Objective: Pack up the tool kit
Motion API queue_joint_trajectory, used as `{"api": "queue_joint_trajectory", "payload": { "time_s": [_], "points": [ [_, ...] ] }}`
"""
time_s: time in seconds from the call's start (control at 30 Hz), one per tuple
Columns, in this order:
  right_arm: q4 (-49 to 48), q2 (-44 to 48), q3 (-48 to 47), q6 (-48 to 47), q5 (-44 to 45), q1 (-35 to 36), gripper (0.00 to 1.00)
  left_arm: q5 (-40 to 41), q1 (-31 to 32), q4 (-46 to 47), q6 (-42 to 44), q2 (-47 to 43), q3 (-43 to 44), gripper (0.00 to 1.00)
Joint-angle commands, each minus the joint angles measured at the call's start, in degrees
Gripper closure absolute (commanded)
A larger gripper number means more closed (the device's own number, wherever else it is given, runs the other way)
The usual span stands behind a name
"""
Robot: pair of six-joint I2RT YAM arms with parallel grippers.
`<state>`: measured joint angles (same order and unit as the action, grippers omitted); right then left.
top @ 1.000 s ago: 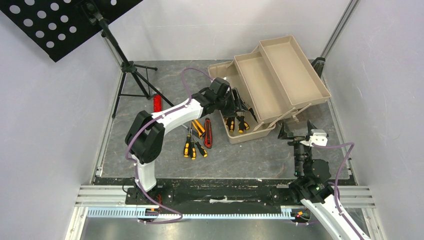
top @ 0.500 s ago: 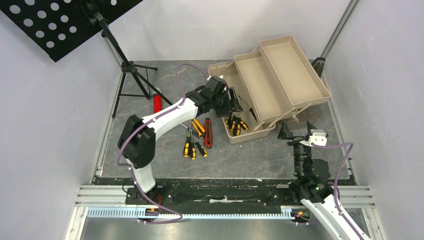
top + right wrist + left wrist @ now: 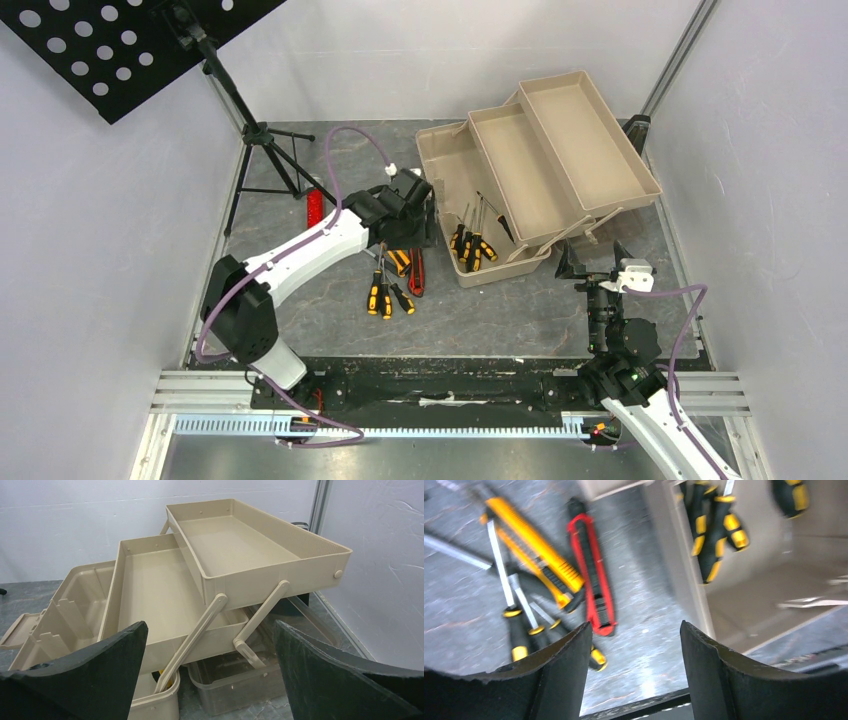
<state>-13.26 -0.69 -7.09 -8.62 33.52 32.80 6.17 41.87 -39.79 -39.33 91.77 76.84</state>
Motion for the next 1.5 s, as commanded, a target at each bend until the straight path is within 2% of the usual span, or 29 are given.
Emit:
{"api": "queue_joint_trajectory", "payload": {
  "time_s": [0.0,0.3,0.43,0.77,1.13,1.3,1.47],
  "points": [
    [-2.16,2.10,0.12,-0.43,1.14,0.35,0.02,7.87,0.15,-7.54,4.27,-4.67,-3.87,0.30],
    [-2.24,2.10,0.07,-0.34,1.10,0.34,0.02,11.57,-2.03,-9.24,4.18,-8.98,-14.00,0.34],
    [-2.26,2.10,0.14,-0.41,1.10,0.34,0.02,8.42,-4.67,-6.30,4.66,-8.55,-17.88,0.37],
    [-2.15,2.20,0.11,-0.44,1.25,0.29,0.02,4.41,-8.13,-2.62,5.32,-3.81,-21.57,0.42],
    [-2.07,2.24,0.07,-0.52,1.42,0.34,0.02,2.26,-14.93,0.77,6.34,-4.51,-27.28,0.47],
    [-2.08,2.13,0.08,-0.53,1.43,0.33,0.02,0.37,-15.24,2.36,6.80,-3.05,-27.48,0.49],
    [-2.09,2.23,0.06,-0.52,1.39,0.36,0.02,-1.67,-15.24,3.35,7.28,-1.33,-27.18,0.62]
  ]
}}
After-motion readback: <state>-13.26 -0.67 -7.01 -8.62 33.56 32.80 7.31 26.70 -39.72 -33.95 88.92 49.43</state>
